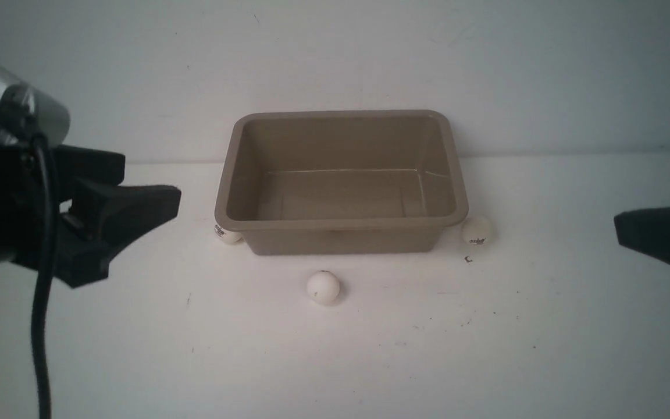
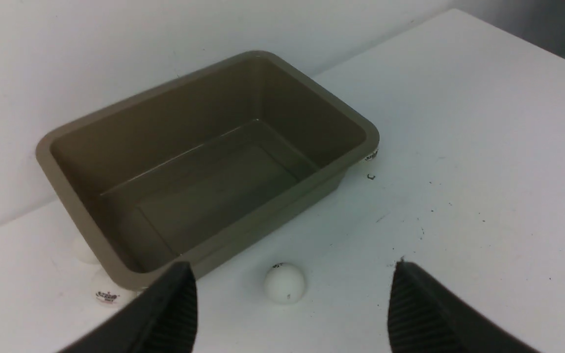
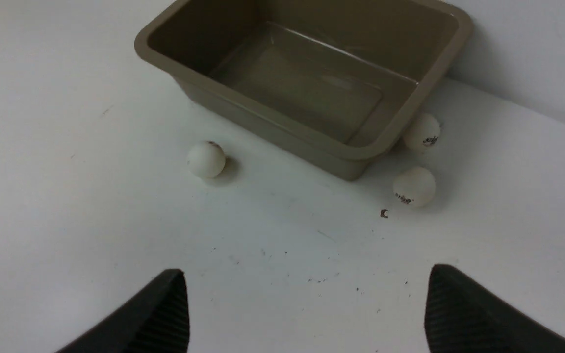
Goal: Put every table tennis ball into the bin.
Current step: Use the left arm to clamp the table tennis ball closest to it
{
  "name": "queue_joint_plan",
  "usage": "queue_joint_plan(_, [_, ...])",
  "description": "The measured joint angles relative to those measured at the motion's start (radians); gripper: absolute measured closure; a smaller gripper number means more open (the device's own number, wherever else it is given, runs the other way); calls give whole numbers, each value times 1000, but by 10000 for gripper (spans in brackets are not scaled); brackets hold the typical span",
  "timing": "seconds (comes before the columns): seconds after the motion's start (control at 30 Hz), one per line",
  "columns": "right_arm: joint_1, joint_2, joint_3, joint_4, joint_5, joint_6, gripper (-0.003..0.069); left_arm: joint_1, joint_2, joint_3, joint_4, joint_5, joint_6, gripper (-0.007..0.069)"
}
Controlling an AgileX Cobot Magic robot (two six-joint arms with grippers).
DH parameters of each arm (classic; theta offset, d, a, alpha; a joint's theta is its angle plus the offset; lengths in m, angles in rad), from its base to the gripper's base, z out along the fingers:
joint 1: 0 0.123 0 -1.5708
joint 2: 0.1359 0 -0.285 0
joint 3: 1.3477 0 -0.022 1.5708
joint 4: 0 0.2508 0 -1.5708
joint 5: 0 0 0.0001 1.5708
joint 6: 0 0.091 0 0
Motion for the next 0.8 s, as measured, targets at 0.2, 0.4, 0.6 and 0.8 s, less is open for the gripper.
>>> queue_joint_plan(0.2, [0,49,-38,7,-74,-16,74,-31,260,-17,-111,13,152,153])
queue_joint_plan(0.4, [0,71,-44,10,-117,-40,74,-153,459,-40,-188,-43,272,153])
queue_joint_plan(0.6, [0,83,-45,9,-130,-100,74,-253,579,-86,-120,-227,164,178])
queue_joint_plan(0.8, [0,83,-45,14,-140,-137,74,-250,638,-87,86,-266,-141,217])
